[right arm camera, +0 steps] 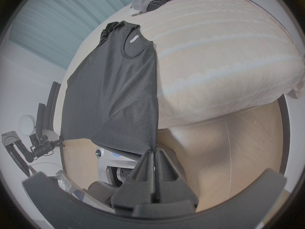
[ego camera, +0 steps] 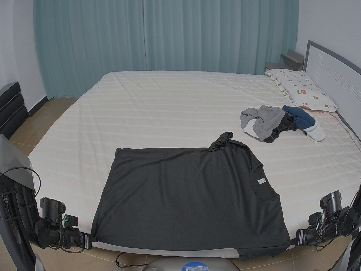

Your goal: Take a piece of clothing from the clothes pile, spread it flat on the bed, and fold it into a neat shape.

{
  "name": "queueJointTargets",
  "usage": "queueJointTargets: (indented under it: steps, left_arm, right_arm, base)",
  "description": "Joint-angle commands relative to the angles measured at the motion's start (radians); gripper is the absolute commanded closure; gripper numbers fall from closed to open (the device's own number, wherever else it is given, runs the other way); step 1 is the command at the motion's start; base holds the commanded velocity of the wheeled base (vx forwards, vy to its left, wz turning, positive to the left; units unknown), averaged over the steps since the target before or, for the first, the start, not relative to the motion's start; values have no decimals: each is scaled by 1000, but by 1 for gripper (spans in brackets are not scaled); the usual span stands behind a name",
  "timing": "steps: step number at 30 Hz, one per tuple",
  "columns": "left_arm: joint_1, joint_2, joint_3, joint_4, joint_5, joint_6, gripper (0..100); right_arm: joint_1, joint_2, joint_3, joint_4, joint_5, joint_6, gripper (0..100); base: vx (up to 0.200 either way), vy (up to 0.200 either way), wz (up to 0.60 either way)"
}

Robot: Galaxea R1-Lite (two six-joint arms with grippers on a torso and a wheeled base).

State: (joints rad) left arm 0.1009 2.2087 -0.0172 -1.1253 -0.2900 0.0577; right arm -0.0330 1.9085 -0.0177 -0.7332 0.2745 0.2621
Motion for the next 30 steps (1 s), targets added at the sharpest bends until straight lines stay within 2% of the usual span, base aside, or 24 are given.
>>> queueJointTargets:
  steps: [1,11,19,23,25,30]
  left_arm:
    - [0,-70,16,44,9,16,100]
    - [-18,-141,16,190,134,41,100]
    - [-36,-146,5,191,135,25,100]
    - [-36,-147,-20,128,135,-45,100]
    - [-53,-146,-41,53,134,-153,100]
    - [-92,-139,-59,-17,137,-268,100]
  right_arm:
    - [4,-121,18,71,-1,-17,100]
    - [5,-233,18,175,-1,-38,100]
    - [4,-250,12,187,3,-57,100]
    - [4,-250,-10,186,11,-49,100]
    - [4,-247,-44,184,12,-46,100]
    - [4,-236,-97,186,11,-40,100]
  base:
    - [0,0,0]
    - [0,0,0]
    - [0,0,0]
    - [0,0,0]
    - [0,0,0]
    - [0,0,0]
